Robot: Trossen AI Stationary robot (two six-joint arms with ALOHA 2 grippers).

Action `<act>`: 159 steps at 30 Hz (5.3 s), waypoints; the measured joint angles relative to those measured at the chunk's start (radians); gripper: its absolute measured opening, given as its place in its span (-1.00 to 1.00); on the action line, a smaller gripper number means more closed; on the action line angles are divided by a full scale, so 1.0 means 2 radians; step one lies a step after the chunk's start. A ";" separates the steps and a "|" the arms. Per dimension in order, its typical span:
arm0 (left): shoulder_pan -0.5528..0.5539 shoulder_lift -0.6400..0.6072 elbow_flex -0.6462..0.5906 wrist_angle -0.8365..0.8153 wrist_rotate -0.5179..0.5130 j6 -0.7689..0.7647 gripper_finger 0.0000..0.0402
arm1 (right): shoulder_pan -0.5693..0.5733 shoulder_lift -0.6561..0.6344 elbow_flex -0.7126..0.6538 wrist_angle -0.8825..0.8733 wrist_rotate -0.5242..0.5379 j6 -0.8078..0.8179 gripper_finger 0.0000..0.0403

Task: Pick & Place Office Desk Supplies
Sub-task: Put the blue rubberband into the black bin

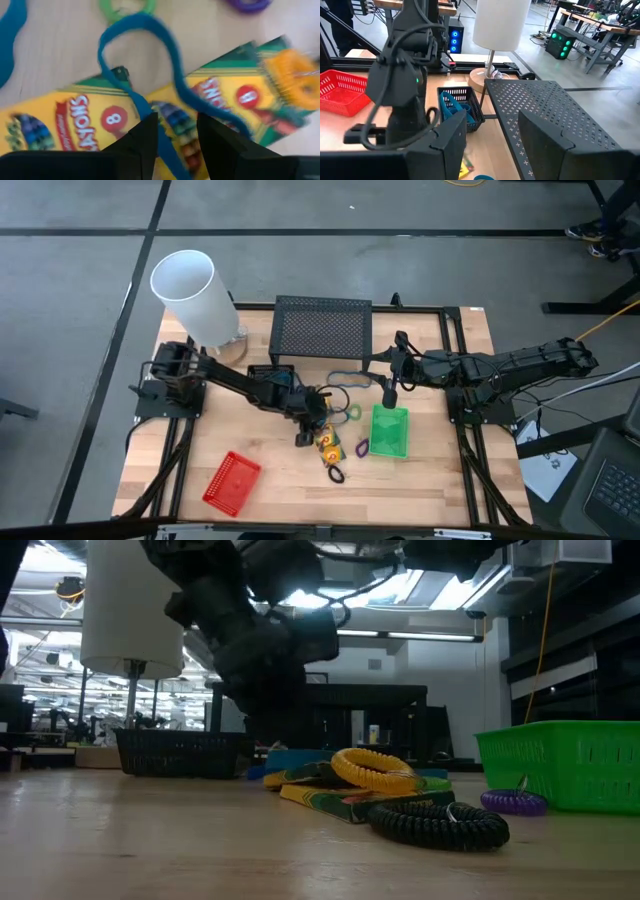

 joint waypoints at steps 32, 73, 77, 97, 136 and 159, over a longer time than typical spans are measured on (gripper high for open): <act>-0.008 -0.021 0.040 -0.097 -0.108 -0.052 -0.31 | 0.000 0.000 0.000 -0.001 -0.001 0.002 -0.10; 0.001 0.006 0.039 -0.108 -0.104 -0.061 -0.28 | 0.000 0.000 0.000 -0.001 -0.001 0.001 -0.10; 0.001 0.006 0.039 -0.108 -0.104 -0.048 -0.50 | 0.000 0.000 0.000 -0.001 -0.001 0.001 -0.10; 0.000 -0.071 0.039 -0.096 -0.141 0.008 -0.99 | 0.000 0.000 0.000 -0.003 -0.001 0.001 -0.10; -0.029 -0.244 -0.045 -0.417 -0.379 -0.121 -0.99 | 0.000 0.000 0.000 -0.009 0.000 0.002 -0.10; 0.025 -0.244 -0.145 -0.203 -0.239 0.008 -0.99 | 0.000 0.000 0.000 -0.008 0.000 0.003 -0.10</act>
